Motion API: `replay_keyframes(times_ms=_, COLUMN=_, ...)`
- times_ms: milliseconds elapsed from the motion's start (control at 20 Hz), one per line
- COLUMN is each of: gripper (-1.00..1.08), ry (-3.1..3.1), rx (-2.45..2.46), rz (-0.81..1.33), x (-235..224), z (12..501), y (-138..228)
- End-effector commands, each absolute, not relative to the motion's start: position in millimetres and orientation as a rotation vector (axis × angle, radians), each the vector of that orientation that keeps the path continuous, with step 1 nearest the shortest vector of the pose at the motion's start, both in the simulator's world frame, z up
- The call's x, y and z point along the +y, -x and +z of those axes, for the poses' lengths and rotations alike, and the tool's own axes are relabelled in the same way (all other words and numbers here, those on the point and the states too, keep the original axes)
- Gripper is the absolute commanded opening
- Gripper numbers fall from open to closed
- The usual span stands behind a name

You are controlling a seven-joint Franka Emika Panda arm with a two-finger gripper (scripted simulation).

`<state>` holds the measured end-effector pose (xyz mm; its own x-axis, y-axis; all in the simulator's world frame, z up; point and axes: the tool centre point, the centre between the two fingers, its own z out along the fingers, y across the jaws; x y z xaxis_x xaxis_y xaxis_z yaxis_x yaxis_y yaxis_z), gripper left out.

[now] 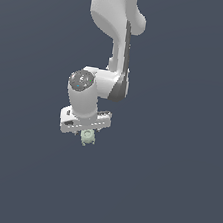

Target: Pick up the object and move it to a goal position.

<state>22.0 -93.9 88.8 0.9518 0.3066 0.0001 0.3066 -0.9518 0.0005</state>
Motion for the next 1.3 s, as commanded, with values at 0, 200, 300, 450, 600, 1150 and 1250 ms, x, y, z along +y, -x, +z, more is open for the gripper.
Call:
replay_keyframes(times_ms=0, gripper=1.0, ry=-3.103, rx=0.489, rz=-0.001, x=-93.6, z=83.8, y=-21.7)
replay_keyframes(times_ms=200, gripper=1.0, ry=-3.103, rx=0.49, rz=0.0, x=-93.9, z=64.8, y=-21.1)
replay_keyframes(times_ms=300, gripper=1.0, ry=-3.103, rx=0.492, rz=0.0, x=-93.6, z=53.6, y=-20.8)
replay_keyframes(times_ms=450, gripper=1.0, ry=-3.103, rx=0.493, rz=0.0, x=-93.8, z=42.8, y=-20.8)
replay_keyframes(times_ms=600, gripper=1.0, ry=-3.103, rx=0.493, rz=0.0, x=-94.1, z=39.5, y=-21.8)
replay_keyframes(times_ms=1150, gripper=-1.0, ry=-3.103, rx=0.493, rz=0.0, x=-94.2, z=39.6, y=-21.9)
replay_keyframes(times_ms=1250, gripper=-1.0, ry=-3.103, rx=0.493, rz=0.0, x=-93.9, z=39.7, y=-21.9)
